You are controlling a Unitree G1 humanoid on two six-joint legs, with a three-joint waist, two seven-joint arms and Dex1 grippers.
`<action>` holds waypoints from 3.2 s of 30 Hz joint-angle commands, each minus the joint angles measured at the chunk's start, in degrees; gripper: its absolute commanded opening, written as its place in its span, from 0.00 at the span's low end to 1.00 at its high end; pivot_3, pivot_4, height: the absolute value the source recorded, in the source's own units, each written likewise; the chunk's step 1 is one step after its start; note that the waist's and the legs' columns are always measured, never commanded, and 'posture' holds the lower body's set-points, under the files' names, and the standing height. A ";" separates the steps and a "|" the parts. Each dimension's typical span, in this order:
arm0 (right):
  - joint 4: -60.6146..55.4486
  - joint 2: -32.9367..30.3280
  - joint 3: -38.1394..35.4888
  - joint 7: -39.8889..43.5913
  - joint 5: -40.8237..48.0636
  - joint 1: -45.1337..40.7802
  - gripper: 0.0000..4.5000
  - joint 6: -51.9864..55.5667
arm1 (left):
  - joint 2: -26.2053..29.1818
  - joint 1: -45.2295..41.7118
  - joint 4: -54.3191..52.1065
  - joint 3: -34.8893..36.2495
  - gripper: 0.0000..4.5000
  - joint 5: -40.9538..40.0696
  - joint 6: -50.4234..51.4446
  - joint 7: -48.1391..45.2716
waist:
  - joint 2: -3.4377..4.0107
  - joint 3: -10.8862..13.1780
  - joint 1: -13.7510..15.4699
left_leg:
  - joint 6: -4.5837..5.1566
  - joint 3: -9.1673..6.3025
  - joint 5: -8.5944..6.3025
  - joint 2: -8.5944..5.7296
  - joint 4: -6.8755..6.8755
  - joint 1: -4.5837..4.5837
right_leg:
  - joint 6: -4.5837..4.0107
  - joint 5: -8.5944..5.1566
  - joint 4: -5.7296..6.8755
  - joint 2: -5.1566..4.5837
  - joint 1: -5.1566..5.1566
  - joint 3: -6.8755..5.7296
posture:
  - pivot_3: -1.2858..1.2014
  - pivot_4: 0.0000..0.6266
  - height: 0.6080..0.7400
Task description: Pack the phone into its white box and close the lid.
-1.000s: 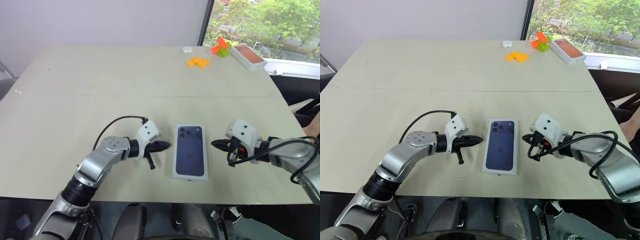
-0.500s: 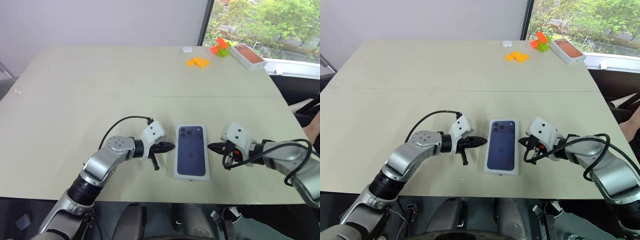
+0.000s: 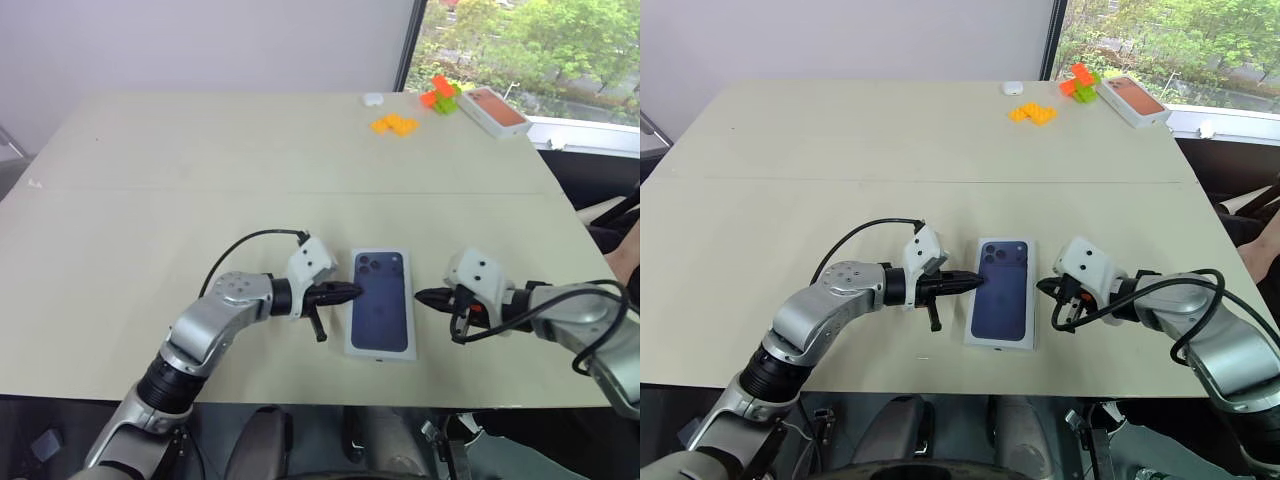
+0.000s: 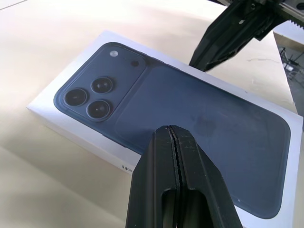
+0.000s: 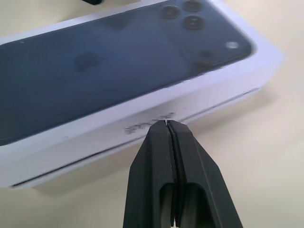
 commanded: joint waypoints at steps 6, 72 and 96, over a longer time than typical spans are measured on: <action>-2.99 0.27 -3.78 1.12 2.50 -1.41 0.01 0.05 | 4.74 0.67 0.30 3.17 0.00 2.18 -0.98 1.01 | 0.01 0.00 -0.02 | 0.00 -0.02 0.00 0.04 0.00 0.03 | 0.00 0.00 0.02 0.05 0.00 -0.01 | 0.52 0.24 1.00; -2.36 1.68 -7.44 3.02 2.86 -1.27 0.01 0.45 | -0.12 0.79 0.33 7.65 0.00 -3.17 0.25 -0.73 | 0.01 0.00 -0.01 | -0.01 -0.01 0.00 -0.01 0.01 0.01 | 0.00 0.01 0.05 -0.02 -0.02 -0.01 | 0.52 0.24 1.00; -6.46 1.87 4.88 -0.10 -0.34 4.32 0.01 3.18 | -6.78 -10.19 15.90 -9.90 0.00 11.48 -1.04 1.76 | 0.00 -0.09 0.05 | -0.02 -0.03 0.02 -0.11 0.07 -0.03 | 0.00 -0.02 0.06 -0.05 0.28 -0.01 | 0.52 0.24 1.00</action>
